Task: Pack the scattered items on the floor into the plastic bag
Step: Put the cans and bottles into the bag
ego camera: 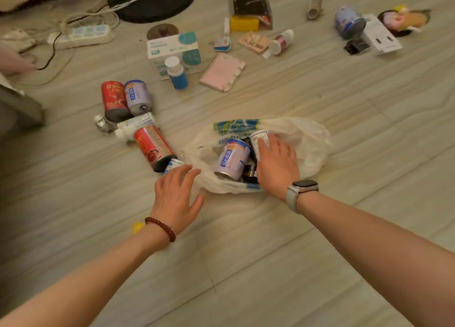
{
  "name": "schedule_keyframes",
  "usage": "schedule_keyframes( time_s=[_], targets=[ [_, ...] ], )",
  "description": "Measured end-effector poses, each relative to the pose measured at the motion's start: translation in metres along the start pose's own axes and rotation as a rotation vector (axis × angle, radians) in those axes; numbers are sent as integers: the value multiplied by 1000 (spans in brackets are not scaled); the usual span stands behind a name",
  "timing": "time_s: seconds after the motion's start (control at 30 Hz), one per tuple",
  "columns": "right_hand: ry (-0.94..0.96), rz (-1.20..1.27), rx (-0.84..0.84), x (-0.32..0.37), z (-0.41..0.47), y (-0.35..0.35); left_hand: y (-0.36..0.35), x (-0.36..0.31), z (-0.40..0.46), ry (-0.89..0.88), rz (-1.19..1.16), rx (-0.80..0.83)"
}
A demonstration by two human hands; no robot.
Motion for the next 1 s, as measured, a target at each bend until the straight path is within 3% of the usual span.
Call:
schedule_keyframes(
  time_s=[0.07,0.17,0.3,0.43,0.57,0.63,0.73,0.9,1.0],
  targets=[
    [161,39,-61,25,1,-3,-4,33,-23,38,8,92],
    [544,21,-26,66,1,-23,-11,69,-55,13,73,332],
    [763,-106,259,121,-1,-61,-26,97,-84,-99,78,605],
    [672,-312,340,147,12,-90,-27,103,-85,-96,123,488],
    [717,-383,218,158,7,-98,-21,112,-88,169,-104,429],
    [712,-236,232,155,7,-93,-10,116,-86,349,-255,244],
    [527,175,272,146,5,-73,7,114,-73,525,-340,25],
    [197,624,-62,101,9,-2,25,66,-23,501,-513,-71],
    [-6,544,-198,47,12,25,31,20,17,455,-599,-83]
  ],
)
Point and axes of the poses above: each hand's wrist, its own z-axis towards the middle knuckle, its own y-axis out of the back of the hand, x = y × z, the point moved 2 cm from there along z, towards the middle knuckle, and after that the axes turned 13 degrees about z, right-handed, at the moved point
